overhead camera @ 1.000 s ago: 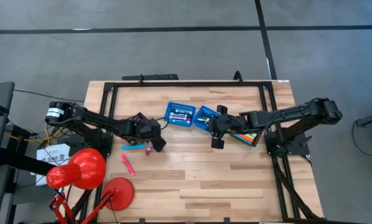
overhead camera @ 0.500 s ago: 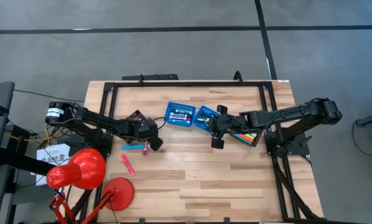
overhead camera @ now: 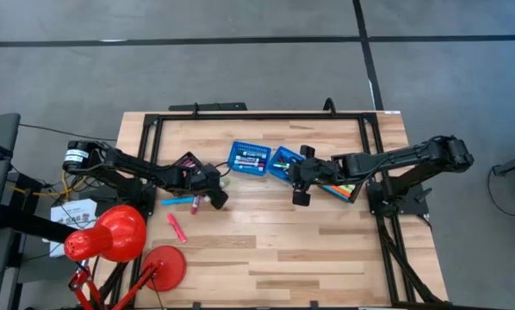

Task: Pick & Place Markers
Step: Put the light green solvent marker into the left blue bin

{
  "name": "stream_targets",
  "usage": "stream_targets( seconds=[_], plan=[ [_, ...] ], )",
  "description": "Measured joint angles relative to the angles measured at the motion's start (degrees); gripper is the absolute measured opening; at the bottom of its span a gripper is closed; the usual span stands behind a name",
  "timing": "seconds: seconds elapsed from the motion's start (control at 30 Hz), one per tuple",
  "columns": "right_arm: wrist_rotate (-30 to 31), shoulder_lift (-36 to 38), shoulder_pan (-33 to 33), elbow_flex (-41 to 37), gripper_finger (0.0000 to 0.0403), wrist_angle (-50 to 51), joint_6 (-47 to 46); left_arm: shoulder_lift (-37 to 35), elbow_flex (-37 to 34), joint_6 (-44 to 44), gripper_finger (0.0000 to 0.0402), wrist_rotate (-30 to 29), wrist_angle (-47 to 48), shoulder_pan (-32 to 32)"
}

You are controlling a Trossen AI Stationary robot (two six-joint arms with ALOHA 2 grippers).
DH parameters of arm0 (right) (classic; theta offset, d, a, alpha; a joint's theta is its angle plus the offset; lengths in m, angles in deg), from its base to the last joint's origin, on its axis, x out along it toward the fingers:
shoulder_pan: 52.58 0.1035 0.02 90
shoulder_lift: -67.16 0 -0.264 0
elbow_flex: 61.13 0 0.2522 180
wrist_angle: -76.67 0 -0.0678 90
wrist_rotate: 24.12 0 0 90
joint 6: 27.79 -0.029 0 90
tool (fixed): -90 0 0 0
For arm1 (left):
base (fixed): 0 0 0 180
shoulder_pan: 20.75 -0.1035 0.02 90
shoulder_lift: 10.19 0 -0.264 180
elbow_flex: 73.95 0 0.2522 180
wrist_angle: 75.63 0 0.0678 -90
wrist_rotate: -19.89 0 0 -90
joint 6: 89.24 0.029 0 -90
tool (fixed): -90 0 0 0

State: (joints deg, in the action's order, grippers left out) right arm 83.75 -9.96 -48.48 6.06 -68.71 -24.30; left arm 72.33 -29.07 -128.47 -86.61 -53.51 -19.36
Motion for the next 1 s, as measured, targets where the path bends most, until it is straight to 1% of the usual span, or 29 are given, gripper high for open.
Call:
stream_targets(
  seconds=[0.1,0.2,0.3,0.4,0.47,0.57,0.8,0.9,1.0],
  plan=[
    [0.0,0.0,0.0,0.0,0.0098,0.0,0.0,0.02,1.68,1.45,0.0071,-0.02,-0.47,0.0],
    [0.0,0.0,-0.11,0.0,0.0098,0.0,0.0,0.02,4.64,6.79,0.0066,-0.05,-2.28,0.0],
    [0.0,0.0,-0.13,0.0,0.0098,-0.04,0.01,0.02,7.95,14.69,0.0066,-0.04,-3.81,-0.61],
    [0.0,0.0,-0.13,0.0,0.0098,-0.56,0.02,0.02,10.37,25.16,0.0076,-0.1,-5.64,-2.31],
    [0.0,0.0,-0.13,0.0,0.0098,-0.81,0.02,0.02,10.92,31.18,0.008,-0.1,-7.15,-4.17],
    [0.0,0.0,-0.13,0.0,0.0098,-0.76,0.02,0.02,10.92,37.02,0.0082,0.6,-9.39,-7.93],
    [0.0,0.0,-0.13,0.0,0.0098,-0.9,0.07,0.04,10.92,43.68,0.0084,7.48,-17.29,-15.47],
    [0.02,0.0,-0.13,0.0,0.0098,-1.66,1.08,0.04,10.92,43.84,0.0085,11.35,-18.53,-17.19],
    [0.0,0.0,-0.13,0.0,0.0098,-3.31,2.6,0.86,10.57,43.92,0.0085,11.85,-19.82,-17.58]
  ],
)
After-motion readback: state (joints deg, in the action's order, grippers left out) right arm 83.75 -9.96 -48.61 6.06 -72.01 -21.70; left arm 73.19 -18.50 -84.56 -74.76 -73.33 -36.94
